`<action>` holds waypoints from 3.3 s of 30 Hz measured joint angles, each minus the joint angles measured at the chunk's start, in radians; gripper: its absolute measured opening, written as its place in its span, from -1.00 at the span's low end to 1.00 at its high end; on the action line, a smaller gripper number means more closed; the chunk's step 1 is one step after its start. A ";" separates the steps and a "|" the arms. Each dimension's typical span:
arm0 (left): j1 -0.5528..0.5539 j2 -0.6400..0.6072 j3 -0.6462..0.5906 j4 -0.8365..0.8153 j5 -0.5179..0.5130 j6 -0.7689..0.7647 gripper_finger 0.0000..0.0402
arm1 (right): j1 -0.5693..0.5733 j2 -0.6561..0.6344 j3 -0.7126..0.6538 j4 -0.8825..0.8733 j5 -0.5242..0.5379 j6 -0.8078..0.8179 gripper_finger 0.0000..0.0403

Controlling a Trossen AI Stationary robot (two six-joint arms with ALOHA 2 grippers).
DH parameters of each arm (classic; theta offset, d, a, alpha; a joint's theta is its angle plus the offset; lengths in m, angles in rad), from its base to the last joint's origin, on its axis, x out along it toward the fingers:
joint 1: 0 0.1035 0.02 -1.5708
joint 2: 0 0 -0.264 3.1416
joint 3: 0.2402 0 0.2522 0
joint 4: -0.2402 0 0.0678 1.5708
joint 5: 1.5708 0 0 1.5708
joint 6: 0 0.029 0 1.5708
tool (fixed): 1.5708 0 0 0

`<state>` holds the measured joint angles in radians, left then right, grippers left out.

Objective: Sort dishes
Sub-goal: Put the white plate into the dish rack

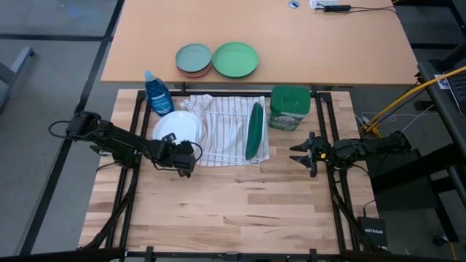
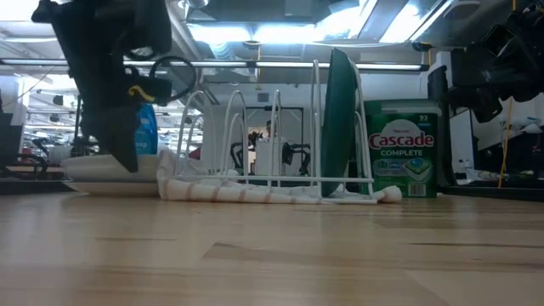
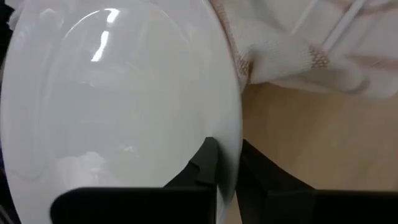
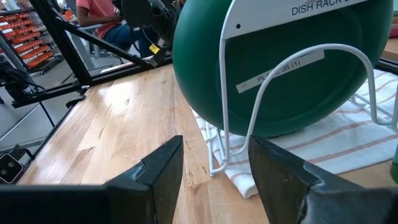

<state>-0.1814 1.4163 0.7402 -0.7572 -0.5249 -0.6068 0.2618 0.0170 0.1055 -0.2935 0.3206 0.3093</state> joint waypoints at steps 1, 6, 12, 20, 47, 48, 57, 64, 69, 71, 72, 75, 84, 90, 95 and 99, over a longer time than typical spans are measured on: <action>0.000 -0.003 0.005 0.000 0.006 -0.007 -0.92 | 0.000 0.000 0.000 0.000 0.000 0.000 -0.08; 0.000 -0.005 0.014 -0.001 0.051 -0.018 -0.92 | 0.000 0.000 0.000 0.000 0.000 0.000 -0.08; 0.000 -0.007 0.017 -0.005 0.102 -0.011 -0.92 | 0.000 0.000 0.000 0.000 0.000 0.000 -0.08; -0.001 -0.007 0.023 -0.047 0.123 -0.029 -0.91 | 0.000 0.000 0.000 0.000 0.000 0.000 -0.08; -0.001 -0.006 0.227 -0.314 0.200 -0.411 -0.94 | 0.000 0.000 0.000 0.000 0.000 0.000 -0.08; 0.000 -0.006 0.240 -0.321 0.196 -0.411 -0.95 | 0.000 0.000 0.000 0.000 0.000 0.000 -0.08; -0.001 -0.006 0.355 -0.373 0.186 -0.413 -0.99 | 0.000 0.000 0.000 0.000 0.000 0.000 -0.08; -0.001 -0.006 0.415 -0.431 0.170 -0.410 -1.00 | 0.000 0.000 0.000 0.000 0.000 0.000 -0.08; -0.001 -0.006 0.450 -0.468 0.162 -0.411 -0.99 | 0.000 0.000 0.000 0.000 0.000 0.000 -0.08; -0.002 -0.007 0.465 -0.480 0.161 -0.411 -0.99 | 0.000 0.000 0.000 0.000 0.000 0.000 -0.08; -0.002 -0.007 0.472 -0.486 0.160 -0.411 -0.99 | 0.000 0.000 0.000 0.000 0.000 0.000 -0.08; -0.002 -0.020 0.486 -0.488 0.155 -0.411 -0.99 | 0.000 0.000 0.000 0.000 0.000 0.000 -0.08; -0.002 -0.104 0.490 -0.487 0.148 -0.436 -0.99 | 0.000 0.000 0.000 0.000 0.000 0.000 -0.08; -0.002 -0.179 0.490 -0.489 0.139 -0.451 -1.00 | 0.000 0.000 0.000 0.000 0.000 0.000 -0.08; -0.002 -0.248 0.490 -0.490 0.124 -0.472 -1.00 | 0.000 0.000 0.000 0.000 0.000 0.000 -0.08; -0.002 -0.305 0.490 -0.490 0.118 -0.494 -1.00 | 0.000 0.000 0.000 0.000 0.000 0.000 -0.08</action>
<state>-0.1829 1.1112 1.2297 -1.2468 -0.4065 -1.1007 0.2617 0.0172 0.1052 -0.2937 0.3204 0.3094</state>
